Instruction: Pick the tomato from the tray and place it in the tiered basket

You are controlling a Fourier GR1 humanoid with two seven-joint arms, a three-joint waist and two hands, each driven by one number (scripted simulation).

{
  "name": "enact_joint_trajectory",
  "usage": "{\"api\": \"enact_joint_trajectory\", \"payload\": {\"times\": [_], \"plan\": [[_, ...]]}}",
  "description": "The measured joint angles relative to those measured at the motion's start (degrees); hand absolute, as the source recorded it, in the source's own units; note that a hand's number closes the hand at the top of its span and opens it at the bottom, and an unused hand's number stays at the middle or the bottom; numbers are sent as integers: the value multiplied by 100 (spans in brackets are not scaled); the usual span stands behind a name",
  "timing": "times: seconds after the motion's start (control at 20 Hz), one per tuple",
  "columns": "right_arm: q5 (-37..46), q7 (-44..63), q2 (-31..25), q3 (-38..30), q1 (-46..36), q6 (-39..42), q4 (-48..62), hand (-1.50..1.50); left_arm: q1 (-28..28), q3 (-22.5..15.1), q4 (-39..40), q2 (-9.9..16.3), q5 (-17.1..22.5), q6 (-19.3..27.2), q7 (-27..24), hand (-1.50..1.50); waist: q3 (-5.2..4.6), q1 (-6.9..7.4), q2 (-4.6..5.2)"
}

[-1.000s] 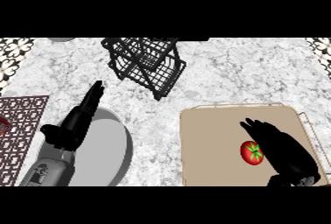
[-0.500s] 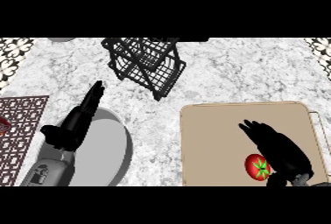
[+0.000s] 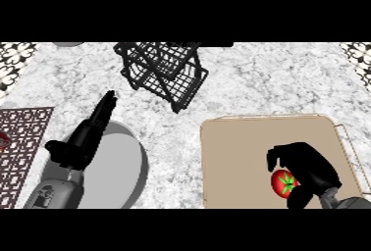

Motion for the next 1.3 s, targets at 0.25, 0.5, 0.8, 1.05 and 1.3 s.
{"api": "enact_joint_trajectory", "payload": {"times": [0.25, 0.5, 0.8, 1.05, 1.3], "plan": [[218, 13, 305, -32, 127, -216, -44, 150, 47, 37, -119, -62, -74, 0, 142, 0, 27, -10, 22], [517, 1708, 879, -522, 338, -501, 6, 150, 156, 91, -164, -51, -88, 43, 109, 0, 32, -121, 12], [1407, 3834, 1598, -564, 416, -734, -536, 150, 160, 120, -137, -67, -70, 0, 72, 0, 41, -124, 7], [1674, 4379, 2225, -503, 324, -1227, -1399, 150, 142, 124, -125, -97, -63, -38, 61, 0, 53, -97, 11], [2040, 4621, 2722, -311, -353, -1360, -2185, 150, 61, 93, -65, -129, -121, -19, 123, 0, 60, -49, 13]]}}
